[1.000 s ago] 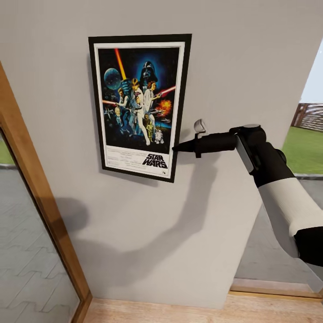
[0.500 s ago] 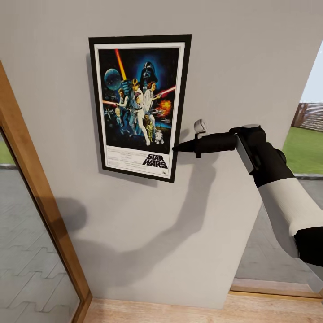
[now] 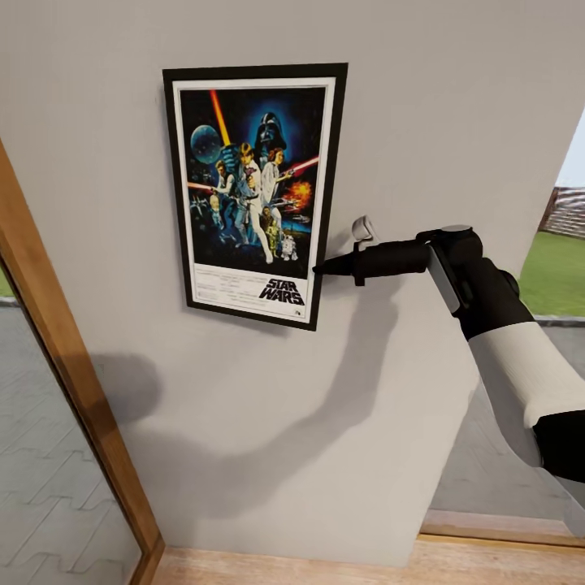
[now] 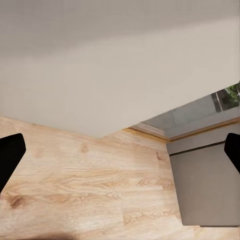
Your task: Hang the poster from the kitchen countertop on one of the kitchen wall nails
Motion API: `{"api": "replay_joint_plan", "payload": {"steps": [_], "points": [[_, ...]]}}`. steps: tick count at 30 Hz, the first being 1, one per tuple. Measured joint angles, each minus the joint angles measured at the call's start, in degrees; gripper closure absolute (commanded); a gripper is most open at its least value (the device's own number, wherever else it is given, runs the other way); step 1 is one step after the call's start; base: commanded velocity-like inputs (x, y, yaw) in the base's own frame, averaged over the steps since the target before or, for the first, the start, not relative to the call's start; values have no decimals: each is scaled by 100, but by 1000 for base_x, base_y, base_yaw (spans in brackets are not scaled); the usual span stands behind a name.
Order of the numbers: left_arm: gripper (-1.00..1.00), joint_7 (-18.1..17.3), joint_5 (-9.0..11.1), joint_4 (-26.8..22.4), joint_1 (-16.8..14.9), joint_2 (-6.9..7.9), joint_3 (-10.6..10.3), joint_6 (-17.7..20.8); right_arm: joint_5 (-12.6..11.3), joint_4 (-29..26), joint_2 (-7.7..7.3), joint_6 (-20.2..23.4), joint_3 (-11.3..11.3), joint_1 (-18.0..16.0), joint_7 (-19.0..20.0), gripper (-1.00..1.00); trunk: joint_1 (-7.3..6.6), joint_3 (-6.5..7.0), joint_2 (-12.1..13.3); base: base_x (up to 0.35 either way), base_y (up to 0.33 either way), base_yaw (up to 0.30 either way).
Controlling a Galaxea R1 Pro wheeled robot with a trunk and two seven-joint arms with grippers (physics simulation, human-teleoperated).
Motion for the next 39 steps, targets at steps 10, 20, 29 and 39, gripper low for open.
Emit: {"api": "replay_joint_plan", "payload": {"steps": [10,20,29,39], "points": [[-100,0,1,-9,35,-15,-2,0,-18,1,6,11,-14,40,-17,100,1,0,-1,12,0,0],[-100,0,1,-9,35,-15,-2,0,-18,1,6,11,-14,40,-17,100,1,0,-1,0,0,0],[-100,3,1,-9,35,-17,-7,0,-15,-3,6,11,-17,36,-17,100,-1,0,-2,61,0,0],[-100,1,0,-8,34,-18,-9,0,-87,-6,10,113,-19,37,30,-100,0,-1,-4,54,0,0]]}}
